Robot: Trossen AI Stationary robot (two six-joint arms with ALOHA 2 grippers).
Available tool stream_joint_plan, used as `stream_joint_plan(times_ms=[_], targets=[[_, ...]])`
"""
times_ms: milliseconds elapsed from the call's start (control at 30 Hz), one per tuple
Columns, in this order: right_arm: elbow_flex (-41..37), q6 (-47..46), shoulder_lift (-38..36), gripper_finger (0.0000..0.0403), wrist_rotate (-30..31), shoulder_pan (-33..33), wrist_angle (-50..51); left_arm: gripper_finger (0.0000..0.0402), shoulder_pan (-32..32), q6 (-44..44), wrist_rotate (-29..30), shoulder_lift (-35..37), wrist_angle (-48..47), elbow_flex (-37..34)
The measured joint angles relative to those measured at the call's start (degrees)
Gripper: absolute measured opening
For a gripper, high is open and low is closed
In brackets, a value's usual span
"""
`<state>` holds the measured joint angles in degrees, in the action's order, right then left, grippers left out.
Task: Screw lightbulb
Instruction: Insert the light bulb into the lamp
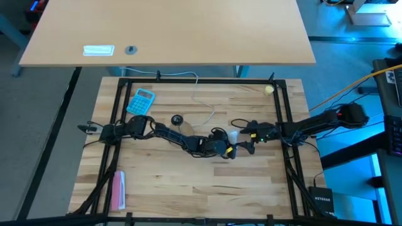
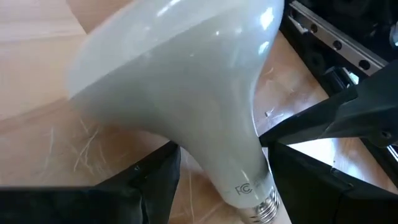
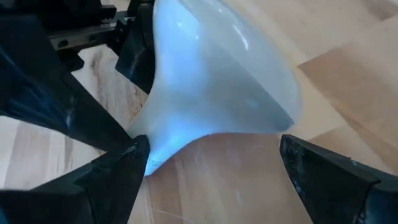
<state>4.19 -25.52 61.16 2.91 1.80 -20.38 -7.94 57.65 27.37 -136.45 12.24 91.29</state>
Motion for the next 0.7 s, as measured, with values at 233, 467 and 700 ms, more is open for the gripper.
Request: stream_joint_plan(times_ms=[233,467,700], targets=[[-0.11,1.35,1.94,0.037,-2.29,0.09,-0.55,0.0233,-0.27,-1.16,0.13,0.71,-0.39,-0.13],[-0.09,0.35,6.32,0.037,-1.65,0.09,-5.96,0.0233,0.3,-1.3,0.72,0.03,0.07,-0.07],[-0.11,-1.07,13.43,0.037,-1.15,0.09,-15.3,0.0233,0.81,-0.82,0.82,-0.01,0.28,-0.07]])
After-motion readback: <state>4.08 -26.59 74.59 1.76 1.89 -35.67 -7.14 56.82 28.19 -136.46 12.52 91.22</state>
